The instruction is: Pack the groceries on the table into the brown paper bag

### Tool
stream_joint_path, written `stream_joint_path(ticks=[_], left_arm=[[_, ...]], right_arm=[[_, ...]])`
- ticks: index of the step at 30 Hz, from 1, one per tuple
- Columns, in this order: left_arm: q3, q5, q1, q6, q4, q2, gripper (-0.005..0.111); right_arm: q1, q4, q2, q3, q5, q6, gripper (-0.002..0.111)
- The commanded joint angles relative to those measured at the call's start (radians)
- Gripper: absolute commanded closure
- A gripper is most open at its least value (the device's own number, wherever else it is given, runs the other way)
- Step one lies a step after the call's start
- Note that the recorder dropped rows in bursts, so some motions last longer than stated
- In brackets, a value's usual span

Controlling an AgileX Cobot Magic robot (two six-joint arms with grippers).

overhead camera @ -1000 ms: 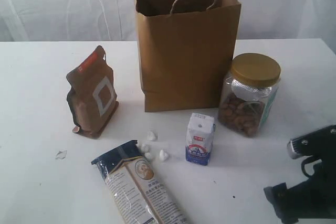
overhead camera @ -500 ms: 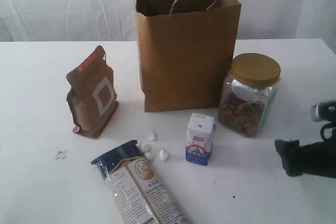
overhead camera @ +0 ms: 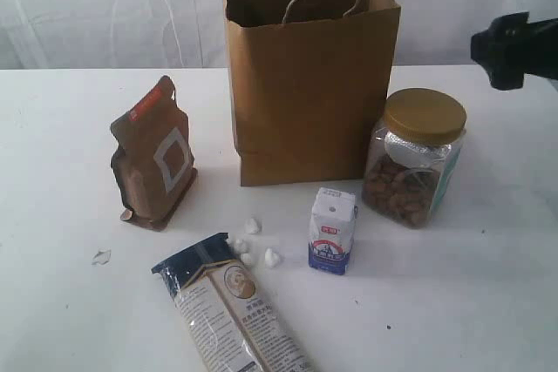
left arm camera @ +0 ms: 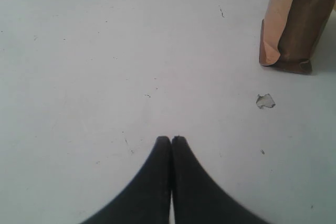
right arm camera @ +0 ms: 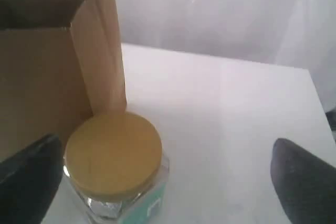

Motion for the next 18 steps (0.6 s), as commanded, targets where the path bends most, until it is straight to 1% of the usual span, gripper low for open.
stream_joint_path(ticks=[1, 3, 5, 7, 11, 18], left_arm=[[0.003, 0.0, -0.006, -0.009, 0.0, -0.003, 0.107], [0.003, 0.0, -0.006, -0.009, 0.0, -0.003, 0.107], [0.003, 0.0, -0.006, -0.009, 0.0, -0.003, 0.107], [0.003, 0.0, -0.006, -0.009, 0.0, -0.003, 0.107], [0.003, 0.0, -0.006, -0.009, 0.0, -0.003, 0.107], [0.003, 0.0, -0.006, -0.009, 0.0, -0.003, 0.107]], right_arm=[[0.002, 0.178, 0.213, -0.209, 0.342, -0.295, 0.003], [0.002, 0.283, 0.304, -0.317, 0.483, -0.395, 0.003], [0.002, 0.329, 0.381, -0.406, 0.547, -0.419, 0.003], [0.002, 0.337, 0.436, -0.472, 0.54, -0.419, 0.003], [0.002, 0.337, 0.515, -0.548, 0.522, -0.423, 0.003], [0.002, 0.336, 0.614, -0.576, 0.536, -0.426, 0.003]])
